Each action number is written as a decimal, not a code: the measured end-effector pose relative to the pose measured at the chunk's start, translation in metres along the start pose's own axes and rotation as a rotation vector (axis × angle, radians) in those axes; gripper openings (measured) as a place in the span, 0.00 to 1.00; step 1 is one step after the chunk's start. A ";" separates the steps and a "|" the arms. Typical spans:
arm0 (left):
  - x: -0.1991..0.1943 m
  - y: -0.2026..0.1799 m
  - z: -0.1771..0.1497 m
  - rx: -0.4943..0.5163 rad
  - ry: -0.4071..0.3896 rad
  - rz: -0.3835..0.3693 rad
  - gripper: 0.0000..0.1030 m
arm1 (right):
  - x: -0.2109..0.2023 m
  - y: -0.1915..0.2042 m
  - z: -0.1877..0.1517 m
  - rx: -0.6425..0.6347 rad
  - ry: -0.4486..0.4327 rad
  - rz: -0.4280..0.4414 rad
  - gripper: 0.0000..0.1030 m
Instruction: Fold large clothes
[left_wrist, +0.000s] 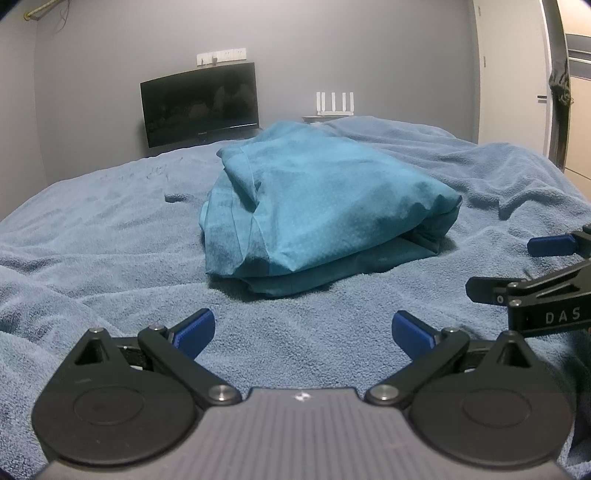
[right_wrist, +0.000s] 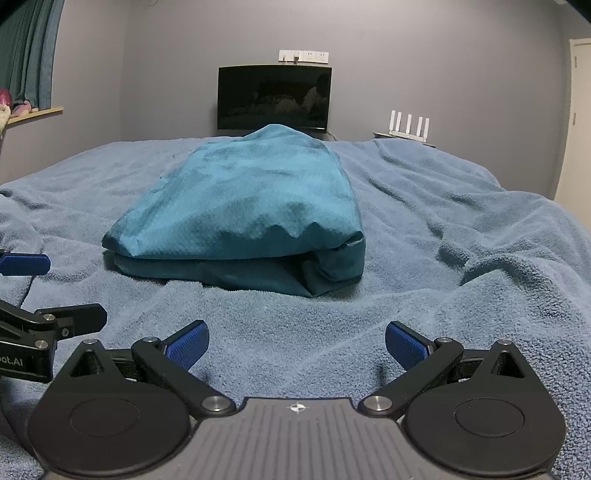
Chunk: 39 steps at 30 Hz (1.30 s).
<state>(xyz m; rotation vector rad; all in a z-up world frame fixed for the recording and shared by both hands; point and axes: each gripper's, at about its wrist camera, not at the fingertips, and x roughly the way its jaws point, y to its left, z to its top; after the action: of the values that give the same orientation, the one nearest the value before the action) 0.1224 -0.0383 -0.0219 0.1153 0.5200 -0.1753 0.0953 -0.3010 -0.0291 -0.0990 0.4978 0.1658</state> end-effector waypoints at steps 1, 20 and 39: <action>0.000 0.000 0.000 0.000 0.001 0.000 1.00 | 0.000 0.000 0.000 -0.001 0.001 0.000 1.00; -0.001 -0.001 0.000 -0.001 0.002 0.001 1.00 | 0.002 0.001 -0.001 -0.001 0.007 0.000 1.00; 0.000 0.002 -0.002 0.001 -0.009 -0.016 1.00 | 0.004 0.002 -0.003 -0.003 0.015 -0.001 1.00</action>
<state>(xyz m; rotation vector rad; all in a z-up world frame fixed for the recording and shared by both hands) 0.1221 -0.0359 -0.0232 0.1113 0.5116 -0.1914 0.0969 -0.2992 -0.0335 -0.1034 0.5123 0.1652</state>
